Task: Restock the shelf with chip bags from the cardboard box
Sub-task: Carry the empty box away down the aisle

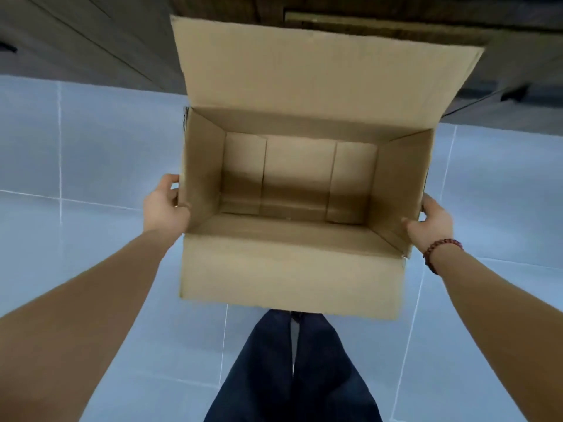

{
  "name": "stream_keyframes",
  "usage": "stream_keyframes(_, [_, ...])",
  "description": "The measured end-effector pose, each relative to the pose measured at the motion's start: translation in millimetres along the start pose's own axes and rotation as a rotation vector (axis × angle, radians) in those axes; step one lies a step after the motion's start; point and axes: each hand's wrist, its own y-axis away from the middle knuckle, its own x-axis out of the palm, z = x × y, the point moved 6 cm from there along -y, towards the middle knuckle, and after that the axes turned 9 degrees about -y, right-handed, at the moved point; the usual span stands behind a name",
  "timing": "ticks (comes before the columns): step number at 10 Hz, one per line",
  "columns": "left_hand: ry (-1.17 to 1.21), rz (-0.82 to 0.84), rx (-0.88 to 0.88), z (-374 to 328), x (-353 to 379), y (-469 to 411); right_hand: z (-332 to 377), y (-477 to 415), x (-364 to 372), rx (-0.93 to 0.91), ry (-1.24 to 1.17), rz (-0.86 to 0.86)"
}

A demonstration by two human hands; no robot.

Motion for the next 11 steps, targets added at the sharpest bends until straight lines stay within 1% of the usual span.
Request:
stream_keyframes(1, [0.045,-0.02,-0.013,2,26,-7,-8,-25,8,-0.02,0.031,-0.022])
stream_keyframes(2, [0.041,-0.034,-0.014,-1,45,-19,-15,-43,16,0.007,0.062,-0.029])
stream_keyframes(3, [0.012,-0.061,0.002,-9,54,-37,-20,-57,23,0.035,0.062,-0.054])
stream_keyframes(4, [0.017,-0.05,-0.028,-15,62,-50,-23,-66,29,0.038,0.075,-0.078])
stream_keyframes(6, [0.025,-0.08,-0.042,-8,71,-58,-27,-67,36,0.04,0.068,-0.141])
stream_keyframes(7, [0.043,-0.047,-0.052,-5,71,-59,-26,-66,37,0.06,0.102,-0.129])
stream_keyframes(8, [0.045,-0.025,-0.067,-4,68,-60,-24,-66,38,0.119,0.182,-0.081])
stream_keyframes(9, [-0.027,-0.013,-0.049,-9,60,-54,-23,-62,38,0.183,0.197,-0.033])
stream_keyframes(10, [-0.108,0.007,-0.008,-14,53,-46,-19,-50,33,0.186,0.158,-0.04])
stream_keyframes(11, [-0.159,0.082,0.028,-29,43,-29,-8,-23,32,0.161,0.162,-0.014])
